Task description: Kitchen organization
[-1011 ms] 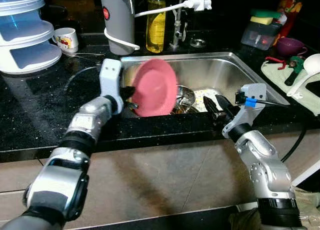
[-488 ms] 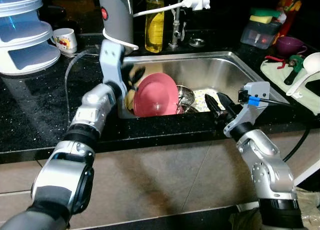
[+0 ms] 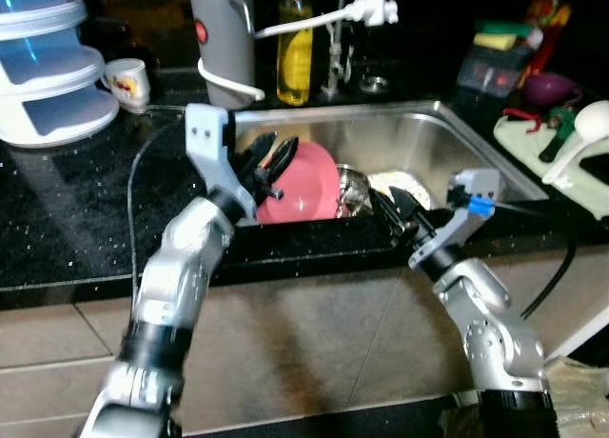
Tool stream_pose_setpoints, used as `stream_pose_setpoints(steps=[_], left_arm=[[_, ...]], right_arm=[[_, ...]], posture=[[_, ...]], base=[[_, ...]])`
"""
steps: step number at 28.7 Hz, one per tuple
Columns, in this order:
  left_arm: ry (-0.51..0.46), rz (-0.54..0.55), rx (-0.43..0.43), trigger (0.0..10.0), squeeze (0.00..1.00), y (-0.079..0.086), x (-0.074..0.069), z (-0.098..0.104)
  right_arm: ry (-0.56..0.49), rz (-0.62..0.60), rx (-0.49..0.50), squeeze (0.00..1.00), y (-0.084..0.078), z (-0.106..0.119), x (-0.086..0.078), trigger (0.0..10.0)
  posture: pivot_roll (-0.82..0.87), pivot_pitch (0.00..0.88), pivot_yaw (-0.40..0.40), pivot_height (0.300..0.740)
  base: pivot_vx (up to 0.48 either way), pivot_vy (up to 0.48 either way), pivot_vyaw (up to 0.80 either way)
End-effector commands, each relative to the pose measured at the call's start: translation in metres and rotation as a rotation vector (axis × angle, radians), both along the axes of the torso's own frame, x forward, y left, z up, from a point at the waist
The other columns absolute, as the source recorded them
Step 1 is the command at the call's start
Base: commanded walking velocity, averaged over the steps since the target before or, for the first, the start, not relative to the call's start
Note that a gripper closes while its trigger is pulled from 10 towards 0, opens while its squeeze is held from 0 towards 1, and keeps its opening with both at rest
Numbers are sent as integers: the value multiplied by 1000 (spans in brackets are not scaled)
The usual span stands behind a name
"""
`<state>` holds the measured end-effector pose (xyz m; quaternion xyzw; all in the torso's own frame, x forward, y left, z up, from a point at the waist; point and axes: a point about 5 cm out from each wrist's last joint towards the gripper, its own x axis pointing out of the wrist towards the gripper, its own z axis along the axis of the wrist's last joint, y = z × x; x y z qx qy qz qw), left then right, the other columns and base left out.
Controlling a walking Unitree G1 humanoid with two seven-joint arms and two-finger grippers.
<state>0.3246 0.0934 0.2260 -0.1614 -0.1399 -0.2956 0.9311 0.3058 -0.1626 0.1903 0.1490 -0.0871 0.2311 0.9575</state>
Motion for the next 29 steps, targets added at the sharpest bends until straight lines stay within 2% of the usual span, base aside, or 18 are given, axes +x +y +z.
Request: stream_pose_setpoints(steps=[1, 4, 5, 11, 18, 21, 29], left_arm=[[5, -2, -1, 10000, 0, -1, -3, 1], [25, -2, 5, 10000, 0, -2, -8, -5], [56, 0, 19, 10000, 0, -1, -13, -13], [103, -4, 38, 10000, 0, 1, -22, -23], [194, -22, 75, 10000, 0, 0, -37, -48], [204, -23, 75, 10000, 0, 0, -38, -50], [234, 10, 47, 10000, 0, 5, -41, -54]], right_arm=[[-29, 6, 23, 0, -2, 4, -3, 10000], [-42, 31, 56, 0, 0, 6, -4, 10000], [-48, 52, 80, 0, 2, 6, -5, 10000], [-42, 59, 83, 0, 0, 2, -5, 10000], [21, 19, -7, 0, -5, -20, -4, 10000], [29, 21, -21, 0, -5, -22, -4, 10000], [38, 25, -62, 0, -5, -27, -5, 10000]], posture=[[-73, 0, -38, 740], [-70, 0, -39, 740], [-68, 0, -39, 740], [-72, 0, -38, 740], [-71, 0, -40, 740], [-71, 0, -42, 740], [-73, 0, -43, 740]], base=[[-251, 0, 0], [-266, 0, 0], [-281, 0, 0], [-287, 0, 0], [-295, 0, 0], [-296, 0, 0], [0, 0, 0]])
